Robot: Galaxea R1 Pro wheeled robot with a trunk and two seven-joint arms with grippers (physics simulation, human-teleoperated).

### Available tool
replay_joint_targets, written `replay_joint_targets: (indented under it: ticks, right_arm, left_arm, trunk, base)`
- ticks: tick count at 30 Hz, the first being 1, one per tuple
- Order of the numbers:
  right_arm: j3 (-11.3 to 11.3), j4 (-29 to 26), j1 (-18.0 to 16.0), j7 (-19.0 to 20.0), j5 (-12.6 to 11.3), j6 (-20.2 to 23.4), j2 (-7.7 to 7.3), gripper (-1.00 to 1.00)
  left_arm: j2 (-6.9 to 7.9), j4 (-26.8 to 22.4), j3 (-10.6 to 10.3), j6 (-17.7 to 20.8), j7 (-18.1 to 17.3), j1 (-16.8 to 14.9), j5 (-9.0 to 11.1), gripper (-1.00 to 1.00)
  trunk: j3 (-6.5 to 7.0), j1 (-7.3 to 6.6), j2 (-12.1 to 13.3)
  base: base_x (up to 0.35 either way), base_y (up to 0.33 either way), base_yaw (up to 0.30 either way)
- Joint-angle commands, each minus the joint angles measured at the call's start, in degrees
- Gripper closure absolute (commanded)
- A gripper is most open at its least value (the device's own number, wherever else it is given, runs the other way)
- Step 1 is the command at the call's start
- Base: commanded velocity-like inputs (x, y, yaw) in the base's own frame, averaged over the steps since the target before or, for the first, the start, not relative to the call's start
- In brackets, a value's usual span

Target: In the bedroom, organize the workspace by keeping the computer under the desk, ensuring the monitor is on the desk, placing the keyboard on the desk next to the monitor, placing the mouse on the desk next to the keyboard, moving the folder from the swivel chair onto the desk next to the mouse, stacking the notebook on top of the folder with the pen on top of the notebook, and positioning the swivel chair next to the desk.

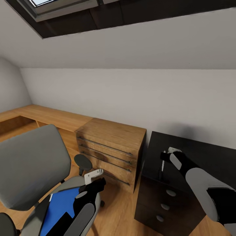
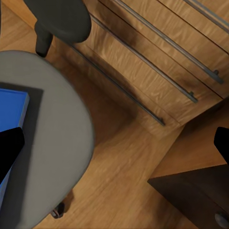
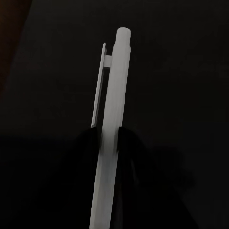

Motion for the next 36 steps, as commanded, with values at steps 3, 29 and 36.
replay_joint_targets:
  ticks: [3, 29, 36]
  right_arm:
    - [0.4, -0.1, 0.0, -0.2, -0.7, 0.2, -0.04, 1.00]
    - [0.5, -0.1, 0.0, -0.3, -0.6, 0.3, -0.04, -1.00]
    - [0.5, -0.1, 0.0, -0.9, -0.5, 0.4, -0.11, -1.00]
  left_arm:
    - [0.04, -0.1, -0.1, 0.4, 0.4, -0.1, 0.2, -1.00]
    - [0.04, -0.1, -0.1, 0.4, 0.4, -0.1, 0.2, -1.00]
    - [0.04, -0.1, -0.1, 0.4, 0.4, -0.1, 0.2, -1.00]
  trunk:
    - [-0.42, 0.44, -0.8]
    - [-1.32, 1.54, -2.8]
    - [-1.32, 1.54, -2.8]
  base:
    - [0.000, 0.000, 0.000]
    - [0.000, 0.000, 0.000]
    - [0.000, 0.000, 0.000]
